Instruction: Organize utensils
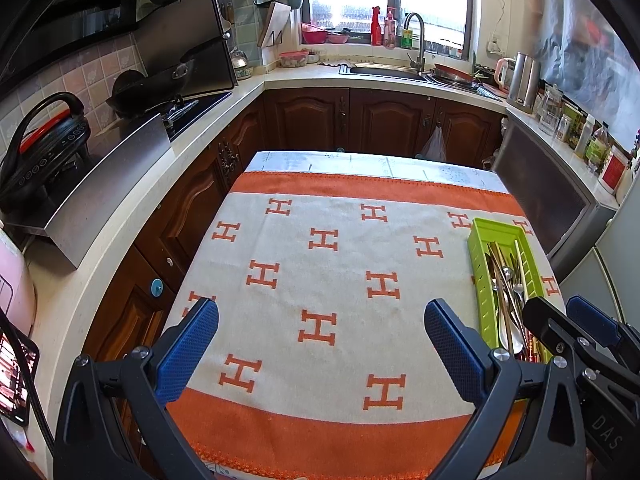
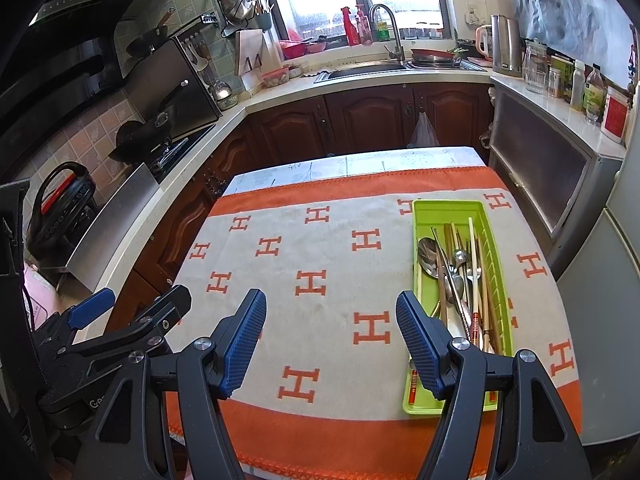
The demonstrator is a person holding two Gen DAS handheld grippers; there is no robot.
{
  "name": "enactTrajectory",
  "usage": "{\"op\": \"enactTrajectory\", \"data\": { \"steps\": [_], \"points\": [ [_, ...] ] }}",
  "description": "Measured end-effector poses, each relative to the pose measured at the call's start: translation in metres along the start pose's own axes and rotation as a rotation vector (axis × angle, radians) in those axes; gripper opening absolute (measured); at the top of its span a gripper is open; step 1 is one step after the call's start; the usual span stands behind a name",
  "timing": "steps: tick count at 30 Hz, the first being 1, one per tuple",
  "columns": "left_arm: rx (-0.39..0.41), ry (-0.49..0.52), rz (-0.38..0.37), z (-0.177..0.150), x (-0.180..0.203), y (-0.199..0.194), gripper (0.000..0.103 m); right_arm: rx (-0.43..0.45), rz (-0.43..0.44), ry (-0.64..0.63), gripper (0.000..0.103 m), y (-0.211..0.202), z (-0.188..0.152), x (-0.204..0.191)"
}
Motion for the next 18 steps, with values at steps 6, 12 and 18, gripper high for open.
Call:
{"op": "enactTrajectory", "data": {
  "steps": [6,12,18],
  "points": [
    [0.000,0.001,-0.001,0.0005,-0.0003,0.0001,0.102,0.000,0.000,0.000,0.069,0.0000,0.0006,0.0000],
    [-0.001,0.001,-0.002,-0.0006,-0.0016,0.0002,0.102,-0.001,-0.002,0.000,0.069,-0.0006,-0.0005,-0.0013],
    [-0.001,-0.001,-0.005,-0.0012,-0.0025,0.0006,0.102,-0.001,-0.003,0.001,0.069,-0.0016,0.0007,-0.0023]
  ]
}}
Point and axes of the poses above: each gripper's, at about its wrist camera, not at the fingertips, and y roughly the way its jaws point, x to its right, z to its top, the point moved 5 cm from there along y, roughly the way its jaws point, and after that the axes turned 5 degrees about y, right-handed, at the moved point
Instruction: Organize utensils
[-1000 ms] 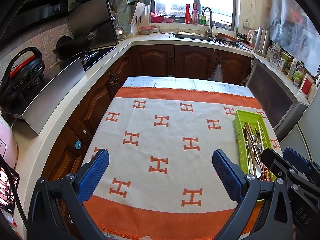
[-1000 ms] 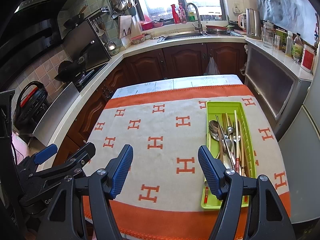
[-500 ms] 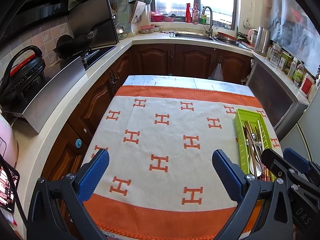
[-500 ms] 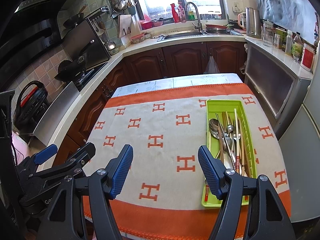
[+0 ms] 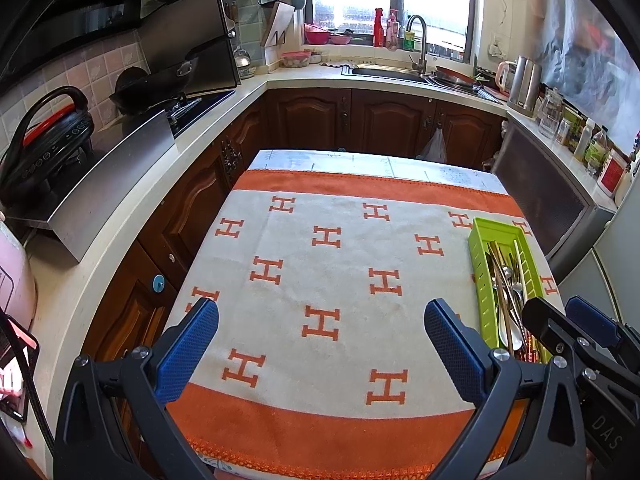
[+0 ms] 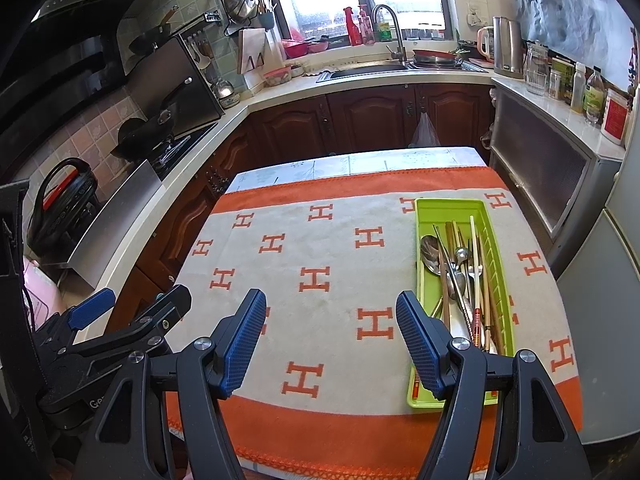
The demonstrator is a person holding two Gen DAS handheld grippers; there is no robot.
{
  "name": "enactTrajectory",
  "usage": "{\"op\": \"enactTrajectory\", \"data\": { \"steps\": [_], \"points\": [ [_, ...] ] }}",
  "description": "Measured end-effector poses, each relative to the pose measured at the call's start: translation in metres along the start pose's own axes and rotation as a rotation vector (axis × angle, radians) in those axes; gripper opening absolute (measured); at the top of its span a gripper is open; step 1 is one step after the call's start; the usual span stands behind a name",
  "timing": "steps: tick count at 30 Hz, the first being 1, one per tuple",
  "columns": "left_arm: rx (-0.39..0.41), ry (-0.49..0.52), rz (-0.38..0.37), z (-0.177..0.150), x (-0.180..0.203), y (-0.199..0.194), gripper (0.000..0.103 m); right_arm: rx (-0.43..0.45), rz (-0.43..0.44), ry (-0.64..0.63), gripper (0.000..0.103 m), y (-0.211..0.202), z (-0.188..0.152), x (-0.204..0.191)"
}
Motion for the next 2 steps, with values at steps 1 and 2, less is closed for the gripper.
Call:
{"op": "enactTrajectory", "data": {
  "steps": [1,2],
  "points": [
    [0.000,-0.001,-0.001,-0.0012,-0.0004,-0.0001,0.102,0.000,-0.002,-0.003,0.069,0.0013,-0.0010,0.0009],
    [0.000,0.000,-0.001,0.0000,-0.0003,0.0001,0.102,-0.001,-0.002,-0.002,0.069,0.0013,-0.0010,0.0009]
  ]
}}
Point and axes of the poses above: each gripper's, at about its wrist camera, not at the fingertips, and y roughly the way its jaws point, x to its right, z to its top, the point moved 5 cm from there along y, roughly the way its jaws point, and after that the axes turned 5 degrees about y, right-handed, at the moved point
